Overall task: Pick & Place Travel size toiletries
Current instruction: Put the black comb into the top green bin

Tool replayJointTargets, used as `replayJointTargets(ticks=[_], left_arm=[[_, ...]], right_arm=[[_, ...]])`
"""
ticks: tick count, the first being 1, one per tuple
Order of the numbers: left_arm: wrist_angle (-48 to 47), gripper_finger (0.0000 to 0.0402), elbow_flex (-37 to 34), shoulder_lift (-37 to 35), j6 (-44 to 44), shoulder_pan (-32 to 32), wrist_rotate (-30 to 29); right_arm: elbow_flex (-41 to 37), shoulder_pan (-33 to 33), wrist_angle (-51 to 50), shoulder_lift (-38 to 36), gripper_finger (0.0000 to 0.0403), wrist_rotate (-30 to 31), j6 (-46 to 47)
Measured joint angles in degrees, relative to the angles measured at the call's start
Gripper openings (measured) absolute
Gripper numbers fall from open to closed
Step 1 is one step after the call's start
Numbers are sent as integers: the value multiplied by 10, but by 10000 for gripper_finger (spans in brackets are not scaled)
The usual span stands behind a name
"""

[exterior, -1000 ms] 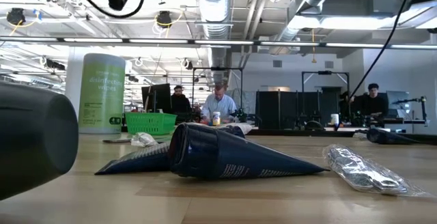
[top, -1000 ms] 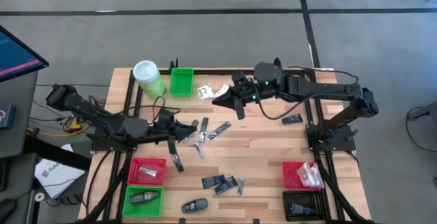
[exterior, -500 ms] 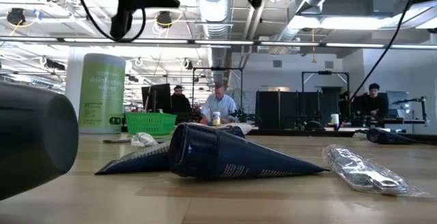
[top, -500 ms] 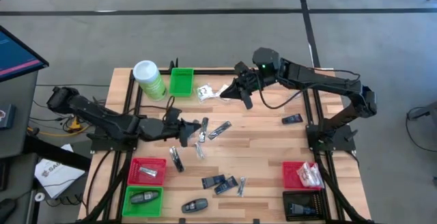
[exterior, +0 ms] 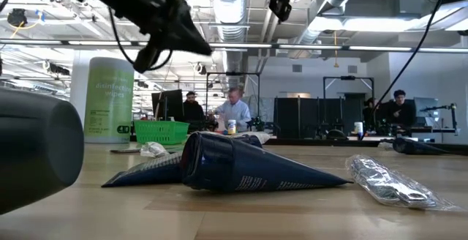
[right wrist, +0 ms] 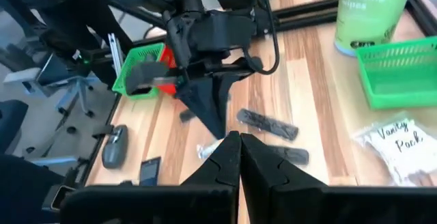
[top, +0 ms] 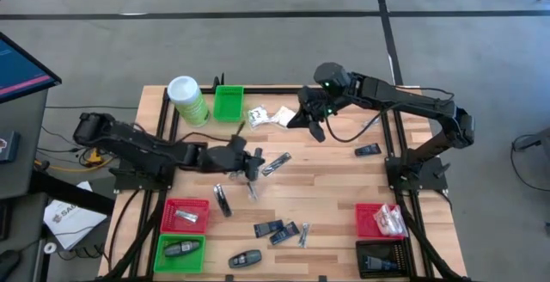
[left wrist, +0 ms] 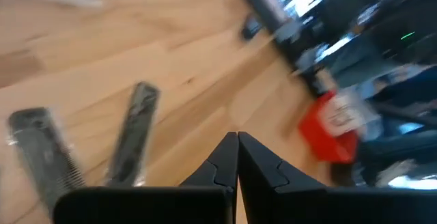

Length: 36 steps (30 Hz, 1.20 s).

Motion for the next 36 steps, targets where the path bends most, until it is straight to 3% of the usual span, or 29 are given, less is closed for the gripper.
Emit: replayJointTargets(ticks=[10, 22, 31, 36], left_arm=[[-126, 0, 92, 93, 57, 48, 81], [-220, 0, 98, 104, 22, 49, 87], [-203, 0, 98, 105, 30, 61, 87], [-166, 0, 98, 146, 29, 46, 106]], right_arm=[[0, -3, -87, 0, 0, 33, -44], [0, -7, -117, 11, 0, 40, -71], [-1, 6, -155, 104, 0, 27, -154], [-1, 27, -130, 126, 0, 26, -206]])
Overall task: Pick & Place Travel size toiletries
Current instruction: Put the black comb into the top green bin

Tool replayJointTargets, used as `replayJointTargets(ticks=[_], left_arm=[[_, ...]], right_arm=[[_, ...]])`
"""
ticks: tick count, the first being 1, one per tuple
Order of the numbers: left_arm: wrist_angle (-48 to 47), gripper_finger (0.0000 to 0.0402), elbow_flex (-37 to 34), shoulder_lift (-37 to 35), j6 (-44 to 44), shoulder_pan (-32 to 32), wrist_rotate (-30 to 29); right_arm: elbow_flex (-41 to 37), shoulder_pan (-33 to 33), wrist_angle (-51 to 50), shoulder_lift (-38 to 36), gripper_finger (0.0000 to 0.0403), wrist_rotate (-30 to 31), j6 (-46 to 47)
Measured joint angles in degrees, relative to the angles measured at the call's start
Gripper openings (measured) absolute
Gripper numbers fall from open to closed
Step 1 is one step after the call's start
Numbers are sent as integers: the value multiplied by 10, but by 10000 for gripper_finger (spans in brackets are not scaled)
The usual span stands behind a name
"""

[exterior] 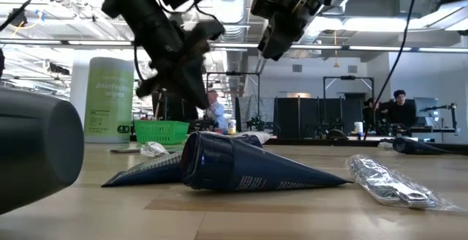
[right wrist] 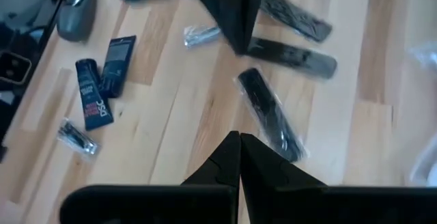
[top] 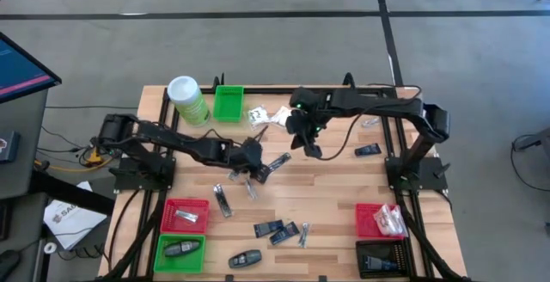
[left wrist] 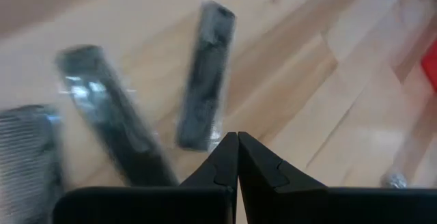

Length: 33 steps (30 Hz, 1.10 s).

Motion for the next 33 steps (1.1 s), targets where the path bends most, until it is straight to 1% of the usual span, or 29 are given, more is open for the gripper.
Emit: replayJointTargets(ticks=[3, 7, 9, 12, 15, 18, 23, 26, 33], left_arm=[[27, 0, 0, 37, -5, -17, -2], [35, 0, 0, 64, -27, -32, -55], [35, 0, 0, 69, -32, -31, -68], [39, 0, 0, 74, -28, -24, -68], [46, 0, 0, 74, -12, -12, -65], [49, 0, 0, 74, 3, 4, -42], [52, 0, 0, 74, 26, 23, -26], [54, 0, 0, 74, 28, 26, -13], [52, 0, 0, 77, 32, 18, -12]], right_arm=[[0, 9, 9, -1, 0, 0, -28], [-2, 16, 10, 10, 0, 2, -45], [0, 14, 16, 8, 0, 0, -46], [-1, 10, 17, 18, 0, 1, -51], [1, 4, 20, 27, 0, 2, -77], [-2, 3, 0, 44, 0, 0, -94], [0, -1, 11, 69, 0, 0, -96], [-2, -1, 12, 76, 0, 3, -104], [-1, 0, 33, 74, 0, 2, -125]])
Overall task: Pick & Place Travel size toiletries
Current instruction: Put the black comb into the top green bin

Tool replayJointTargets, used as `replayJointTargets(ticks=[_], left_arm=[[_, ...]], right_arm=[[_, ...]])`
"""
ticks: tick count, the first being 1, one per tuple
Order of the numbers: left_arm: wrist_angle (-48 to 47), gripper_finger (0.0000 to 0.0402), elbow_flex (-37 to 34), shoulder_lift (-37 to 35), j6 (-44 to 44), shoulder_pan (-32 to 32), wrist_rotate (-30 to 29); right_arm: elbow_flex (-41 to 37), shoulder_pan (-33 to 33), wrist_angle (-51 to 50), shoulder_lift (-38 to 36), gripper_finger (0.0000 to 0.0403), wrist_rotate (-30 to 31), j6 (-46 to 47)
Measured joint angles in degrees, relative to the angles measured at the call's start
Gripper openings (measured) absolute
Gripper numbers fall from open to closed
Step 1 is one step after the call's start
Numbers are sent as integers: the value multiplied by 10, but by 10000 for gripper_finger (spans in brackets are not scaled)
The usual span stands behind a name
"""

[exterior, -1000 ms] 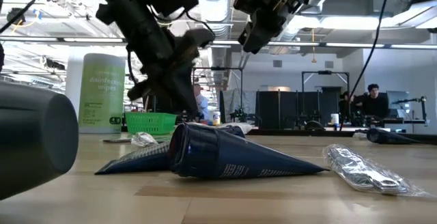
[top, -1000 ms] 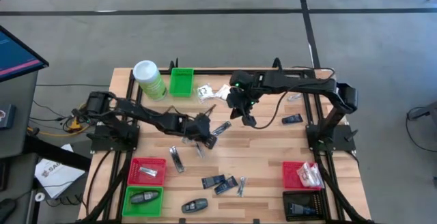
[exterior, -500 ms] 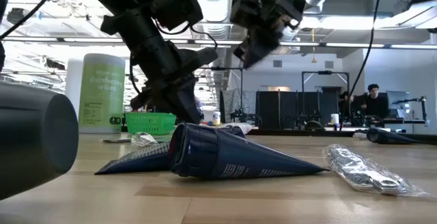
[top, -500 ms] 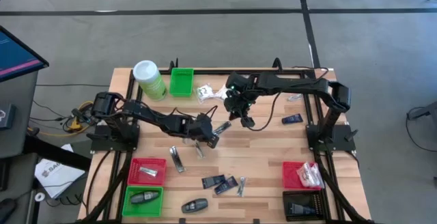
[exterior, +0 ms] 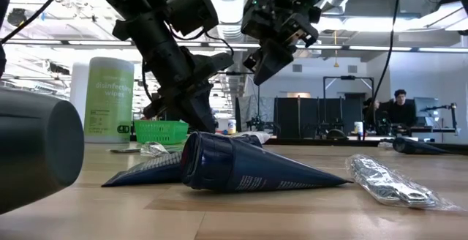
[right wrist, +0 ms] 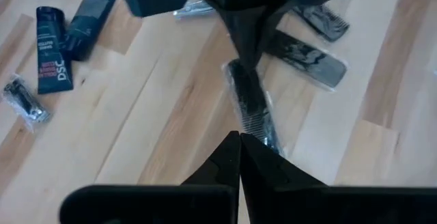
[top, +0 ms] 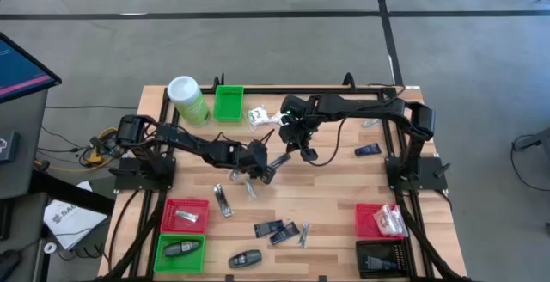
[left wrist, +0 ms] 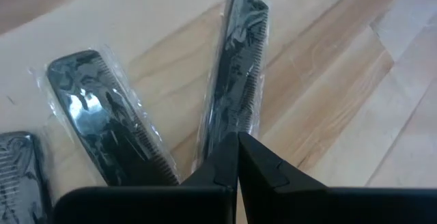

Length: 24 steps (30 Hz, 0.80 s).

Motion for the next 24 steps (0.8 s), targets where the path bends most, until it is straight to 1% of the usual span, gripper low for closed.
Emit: replayJointTargets(ticks=[9, 11, 14, 17, 18, 20, 22, 24], left_arm=[[16, 0, 4, 51, -5, -9, 60], [16, 0, 3, 53, 0, -16, 71], [9, 0, 2, 46, 33, -32, 85], [0, 0, 0, 35, 53, -44, 89], [-5, 0, -1, 29, 56, -47, 83], [-14, 0, -3, 12, 58, -56, 51], [-5, 0, -2, -8, 58, -61, 24], [-2, 0, 0, -22, 56, -62, 8]], right_arm=[[1, 1, 15, 16, 0, 0, -11], [0, 0, 5, 19, 0, 0, -11], [0, 0, 7, 18, 0, 0, -10], [0, 1, -2, 18, 0, 0, -10], [0, 1, -5, 18, 0, -1, -10], [0, 3, -10, 18, 0, -4, -9], [0, 11, -10, 18, 0, -4, -8], [0, 25, -4, 18, 0, -4, -6]])
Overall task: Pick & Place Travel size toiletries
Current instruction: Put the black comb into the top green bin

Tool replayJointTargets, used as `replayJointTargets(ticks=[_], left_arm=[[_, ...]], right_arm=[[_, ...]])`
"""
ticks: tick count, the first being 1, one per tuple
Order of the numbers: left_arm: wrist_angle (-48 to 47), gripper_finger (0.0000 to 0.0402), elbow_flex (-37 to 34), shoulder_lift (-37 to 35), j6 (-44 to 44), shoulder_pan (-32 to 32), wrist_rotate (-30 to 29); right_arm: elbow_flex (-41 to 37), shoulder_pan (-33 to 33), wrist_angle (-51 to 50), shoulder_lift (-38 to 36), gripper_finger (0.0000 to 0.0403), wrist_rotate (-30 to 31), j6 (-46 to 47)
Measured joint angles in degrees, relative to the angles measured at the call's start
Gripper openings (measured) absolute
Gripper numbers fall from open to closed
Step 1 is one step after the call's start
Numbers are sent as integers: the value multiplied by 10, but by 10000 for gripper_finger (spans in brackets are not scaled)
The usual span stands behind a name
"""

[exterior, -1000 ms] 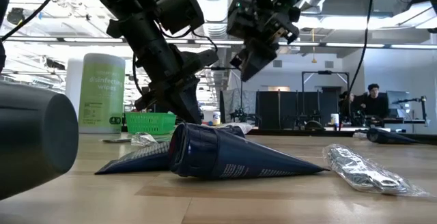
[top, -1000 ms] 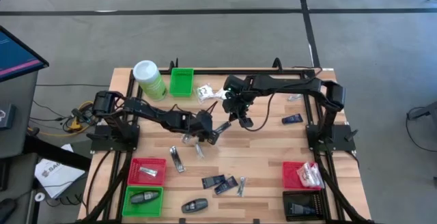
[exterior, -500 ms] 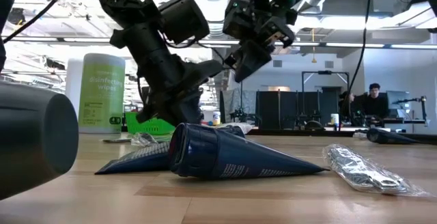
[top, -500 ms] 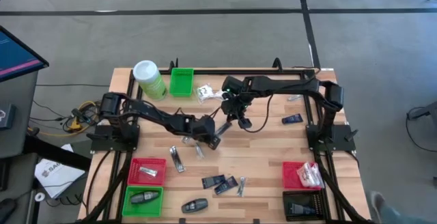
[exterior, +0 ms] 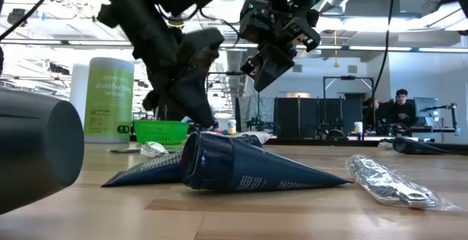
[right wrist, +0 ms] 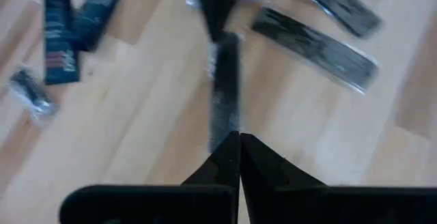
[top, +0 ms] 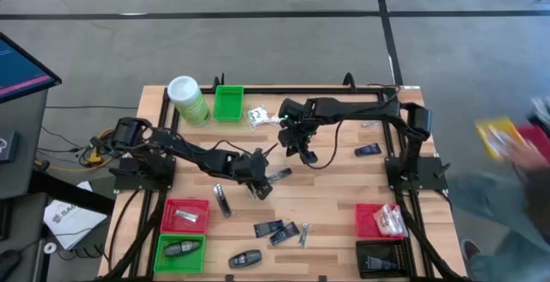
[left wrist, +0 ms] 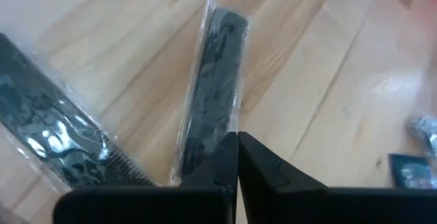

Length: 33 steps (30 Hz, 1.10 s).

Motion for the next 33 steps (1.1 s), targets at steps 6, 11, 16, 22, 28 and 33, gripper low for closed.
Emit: replayJointTargets(ticks=[6, 11, 16, 22, 28, 33], left_arm=[[-2, 0, 0, 7, -13, 1, -4], [-1, 0, -1, 16, -35, 2, -7], [-1, 0, -1, 16, -43, 0, -16], [0, 0, -21, 16, -49, 0, -14], [3, 0, -47, 16, -69, 0, -4], [20, 0, -46, 16, -73, 0, -1]], right_arm=[[-11, 44, 38, -3, 0, -46, 37], [-137, 51, 241, -82, 0, -33, 163], [-253, 40, 374, -151, 0, -3, 205], [-292, 35, 345, -141, 0, -2, 190], [-289, 47, 346, -114, 0, 17, 187], [-288, 59, 342, -113, 16, 33, 187]])
